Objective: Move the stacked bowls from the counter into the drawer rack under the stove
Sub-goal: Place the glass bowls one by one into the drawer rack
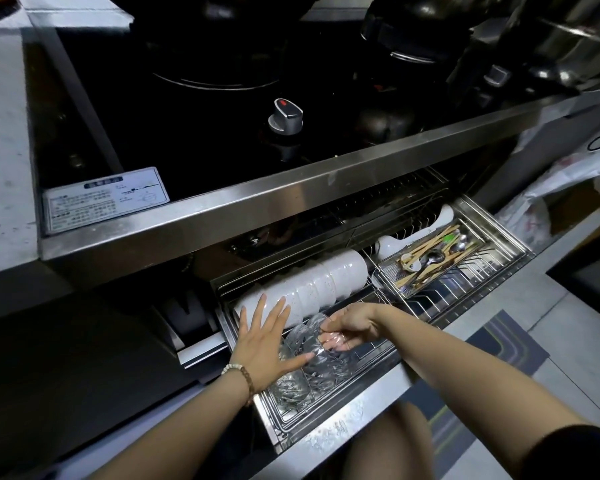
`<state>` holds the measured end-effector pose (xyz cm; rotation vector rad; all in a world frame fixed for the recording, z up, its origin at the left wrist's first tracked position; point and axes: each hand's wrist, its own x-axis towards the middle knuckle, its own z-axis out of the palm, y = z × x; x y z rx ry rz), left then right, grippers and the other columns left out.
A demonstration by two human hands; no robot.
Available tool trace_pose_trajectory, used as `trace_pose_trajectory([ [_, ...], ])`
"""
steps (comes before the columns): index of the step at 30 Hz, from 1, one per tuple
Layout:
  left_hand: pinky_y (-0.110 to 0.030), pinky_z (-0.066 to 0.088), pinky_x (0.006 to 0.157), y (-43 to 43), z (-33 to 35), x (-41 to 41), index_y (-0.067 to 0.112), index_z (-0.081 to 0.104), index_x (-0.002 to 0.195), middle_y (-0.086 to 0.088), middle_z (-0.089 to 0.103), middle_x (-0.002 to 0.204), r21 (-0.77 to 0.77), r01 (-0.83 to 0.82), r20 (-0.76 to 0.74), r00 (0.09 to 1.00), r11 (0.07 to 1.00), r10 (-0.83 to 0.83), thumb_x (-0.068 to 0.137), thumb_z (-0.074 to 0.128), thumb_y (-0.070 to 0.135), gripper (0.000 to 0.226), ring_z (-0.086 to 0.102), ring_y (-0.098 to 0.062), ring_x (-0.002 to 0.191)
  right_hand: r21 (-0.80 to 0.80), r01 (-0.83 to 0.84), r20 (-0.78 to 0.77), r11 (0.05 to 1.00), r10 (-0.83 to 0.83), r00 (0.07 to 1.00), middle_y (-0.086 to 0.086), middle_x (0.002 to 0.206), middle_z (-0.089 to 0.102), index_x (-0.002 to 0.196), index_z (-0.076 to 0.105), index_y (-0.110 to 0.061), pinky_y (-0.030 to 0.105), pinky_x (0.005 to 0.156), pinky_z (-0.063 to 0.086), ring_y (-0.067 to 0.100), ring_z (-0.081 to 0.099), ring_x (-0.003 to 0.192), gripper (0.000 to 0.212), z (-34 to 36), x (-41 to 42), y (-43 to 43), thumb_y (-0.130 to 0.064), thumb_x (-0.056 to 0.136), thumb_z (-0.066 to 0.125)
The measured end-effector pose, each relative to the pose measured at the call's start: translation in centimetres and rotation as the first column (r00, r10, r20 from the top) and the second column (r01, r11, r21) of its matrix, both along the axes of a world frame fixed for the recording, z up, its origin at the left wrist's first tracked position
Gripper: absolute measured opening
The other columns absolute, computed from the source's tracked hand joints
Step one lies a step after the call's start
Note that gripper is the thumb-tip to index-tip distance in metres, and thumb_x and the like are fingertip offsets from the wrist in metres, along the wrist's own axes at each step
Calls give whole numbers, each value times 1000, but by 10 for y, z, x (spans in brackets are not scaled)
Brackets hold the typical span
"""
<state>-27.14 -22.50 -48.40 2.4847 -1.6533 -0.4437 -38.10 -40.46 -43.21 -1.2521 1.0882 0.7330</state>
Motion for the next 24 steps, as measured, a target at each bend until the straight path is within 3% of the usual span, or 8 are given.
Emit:
trace_pose_trajectory([
  [5, -47, -27, 107, -1, 0, 0, 24, -1, 150, 10, -13, 156, 10, 1, -11, 1000, 1000, -1, 60, 3, 94, 114, -32, -20, 138, -30, -80, 26, 996, 81, 996, -4, 58, 70, 79, 56, -12, 15, 57, 54, 2, 65, 52, 22, 7, -1, 2, -15, 98, 46],
  [8, -47, -26, 107, -1, 3, 2, 25, -2, 150, 10, -13, 157, 27, 9, -59, 998, 1000, -7, 58, 6, 95, 116, -32, -20, 138, -121, -110, 43, 987, 116, 992, 10, 81, 69, 83, 61, -8, 30, 79, 53, 17, 62, 68, 14, 14, -2, 4, -16, 93, 55],
  [10, -46, -25, 108, -2, 8, 3, 25, -2, 150, 9, -12, 157, 51, 15, -119, 993, 999, -9, 59, 9, 94, 115, -29, -19, 139, -246, -162, 38, 956, 176, 984, 19, 98, 63, 98, 63, -1, 43, 95, 48, 27, 60, 84, 20, 22, -3, 5, -19, 91, 59],
  [12, -45, -21, 110, -4, 17, 5, 24, 0, 150, 6, -8, 159, 79, 15, -183, 983, 997, 0, 65, 17, 90, 109, -24, -20, 142, -368, -193, 38, 909, 222, 974, 21, 113, 64, 112, 61, 5, 41, 101, 46, 28, 61, 97, 33, 34, -4, 5, -21, 91, 59],
  [15, -40, -9, 115, -7, 36, 10, 22, 7, 150, 2, 3, 159, 67, -21, -240, 970, 997, 37, 80, 29, 77, 91, -8, -20, 145, -492, -187, 72, 850, 254, 965, 17, 117, 63, 112, 60, 1, 42, 101, 46, 24, 59, 99, 34, 57, -13, 2, -27, 92, 57],
  [18, -32, 10, 115, -11, 63, 14, 21, 17, 149, 1, 19, 156, -16, -40, -276, 961, 999, 34, 87, 39, 64, 79, 13, -19, 143, -600, -64, 180, 797, 213, 961, 16, 124, 62, 123, 56, -5, 31, 81, 49, 19, 58, 97, 39, 87, -25, 2, -29, 92, 57],
  [21, -27, 31, 106, -14, 99, 15, 22, 26, 146, 1, 37, 148, -111, -38, -341, 940, 993, -2, 89, 46, 56, 69, 36, -18, 133, -652, 122, 347, 748, 152, 926, 12, 127, 59, 130, 52, -9, 28, 90, 47, 13, 55, 100, 43, 122, -40, 7, -28, 92, 58],
  [24, -27, 39, 102, -16, 142, 15, 25, 35, 141, 5, 46, 142, -222, -10, -339, 938, 975, -67, 90, 46, 52, 59, 46, -14, 127, -670, 224, 459, 707, 157, 875, 2, 126, 56, 133, 49, -14, 7, 78, 45, 5, 55, 98, 44, 160, -51, 15, -28, 91, 59],
])
